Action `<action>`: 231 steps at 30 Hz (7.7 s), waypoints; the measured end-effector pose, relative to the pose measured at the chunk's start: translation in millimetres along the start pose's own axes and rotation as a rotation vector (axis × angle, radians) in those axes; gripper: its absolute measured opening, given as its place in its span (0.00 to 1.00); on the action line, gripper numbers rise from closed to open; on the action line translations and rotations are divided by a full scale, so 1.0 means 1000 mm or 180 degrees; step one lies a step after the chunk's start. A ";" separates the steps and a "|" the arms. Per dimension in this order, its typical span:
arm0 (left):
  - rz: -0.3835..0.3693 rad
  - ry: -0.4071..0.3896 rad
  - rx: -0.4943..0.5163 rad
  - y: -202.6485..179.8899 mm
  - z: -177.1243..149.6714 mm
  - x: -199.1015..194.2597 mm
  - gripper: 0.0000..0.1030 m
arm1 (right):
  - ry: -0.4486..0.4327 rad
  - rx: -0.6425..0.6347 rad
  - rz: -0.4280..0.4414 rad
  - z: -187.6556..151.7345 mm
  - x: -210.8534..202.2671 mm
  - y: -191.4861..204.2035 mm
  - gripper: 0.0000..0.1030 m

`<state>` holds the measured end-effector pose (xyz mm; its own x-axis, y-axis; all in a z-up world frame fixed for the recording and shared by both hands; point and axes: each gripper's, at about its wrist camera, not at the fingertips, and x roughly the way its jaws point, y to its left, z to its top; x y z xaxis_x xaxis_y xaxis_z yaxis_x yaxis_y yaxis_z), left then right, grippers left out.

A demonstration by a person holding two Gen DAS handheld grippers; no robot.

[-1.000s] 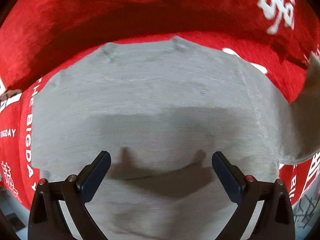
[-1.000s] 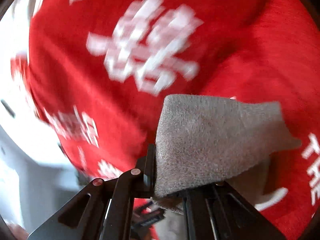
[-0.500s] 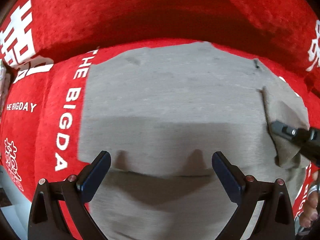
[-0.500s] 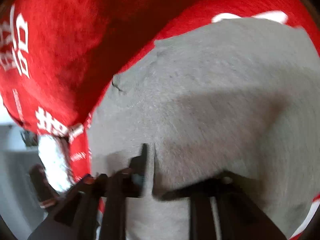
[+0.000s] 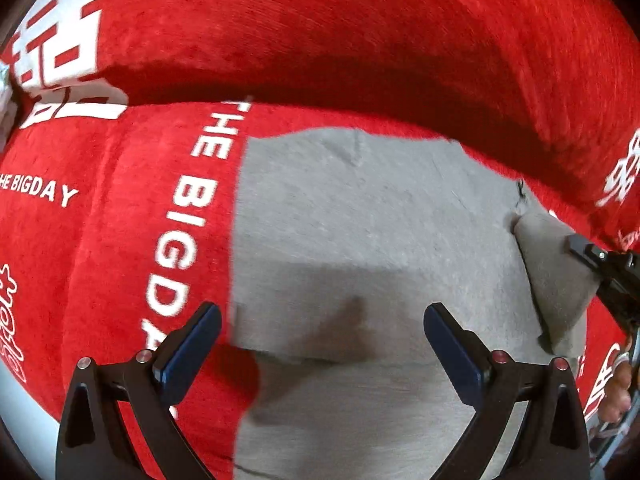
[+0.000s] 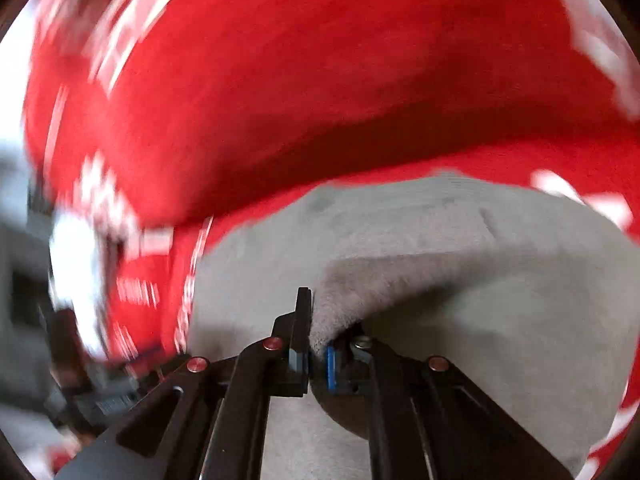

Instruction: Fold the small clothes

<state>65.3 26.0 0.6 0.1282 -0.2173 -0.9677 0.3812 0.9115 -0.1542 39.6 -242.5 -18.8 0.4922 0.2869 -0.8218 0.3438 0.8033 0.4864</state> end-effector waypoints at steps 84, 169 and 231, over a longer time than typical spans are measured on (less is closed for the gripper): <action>0.0343 0.0274 0.0568 -0.037 0.000 0.031 0.40 | 0.0211 0.0850 -0.1035 -0.026 -0.079 -0.231 0.11; 0.0507 0.0311 0.0200 -0.091 -0.065 0.007 0.99 | 0.0702 0.1015 -0.0191 -0.121 -0.100 -0.146 0.78; 0.0203 0.0772 0.0076 0.041 -0.246 0.005 0.99 | 0.1140 0.1496 -0.0054 -0.321 -0.091 -0.127 0.85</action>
<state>-144.1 148.4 -59.5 -0.0698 -0.0667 -0.9953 0.4013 0.9116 -0.0892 -305.5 -202.9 -100.9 0.2111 0.5000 -0.8399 0.7069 0.5153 0.4845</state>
